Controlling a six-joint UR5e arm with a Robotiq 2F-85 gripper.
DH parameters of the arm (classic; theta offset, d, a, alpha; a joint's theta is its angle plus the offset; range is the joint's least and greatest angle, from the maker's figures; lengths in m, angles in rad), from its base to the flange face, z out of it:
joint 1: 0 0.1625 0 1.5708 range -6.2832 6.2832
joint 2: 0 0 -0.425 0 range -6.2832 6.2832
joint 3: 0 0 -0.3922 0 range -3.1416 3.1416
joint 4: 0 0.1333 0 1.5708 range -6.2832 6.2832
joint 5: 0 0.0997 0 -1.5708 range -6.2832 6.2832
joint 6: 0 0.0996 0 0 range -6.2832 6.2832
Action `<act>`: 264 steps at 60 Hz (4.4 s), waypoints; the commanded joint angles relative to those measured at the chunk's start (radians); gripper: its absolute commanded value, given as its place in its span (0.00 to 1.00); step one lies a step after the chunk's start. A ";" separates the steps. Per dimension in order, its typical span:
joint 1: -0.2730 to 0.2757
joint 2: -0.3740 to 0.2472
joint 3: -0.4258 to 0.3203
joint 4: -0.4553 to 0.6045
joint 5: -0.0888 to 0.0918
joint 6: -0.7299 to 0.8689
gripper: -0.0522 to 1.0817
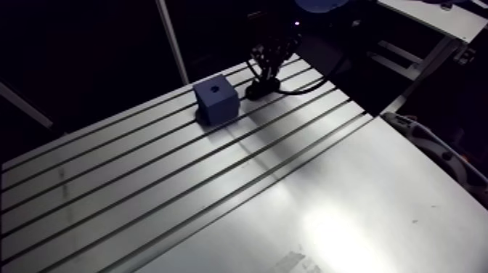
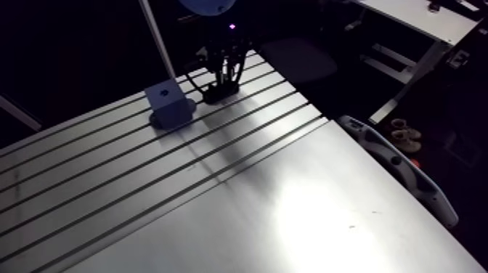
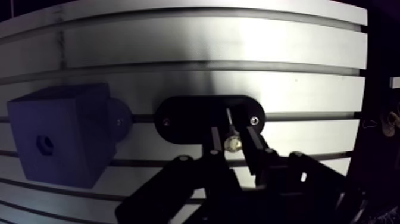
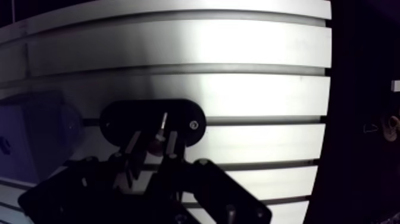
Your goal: Pick up the M10 bolt and insert it into the hex recess until seated.
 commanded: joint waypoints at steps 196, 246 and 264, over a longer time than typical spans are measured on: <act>0.038 -0.199 -0.143 0.265 0.038 0.134 1.00; 0.192 -0.155 -0.414 0.643 -0.040 0.078 0.97; 0.206 -0.095 -0.447 0.718 -0.082 -0.240 0.96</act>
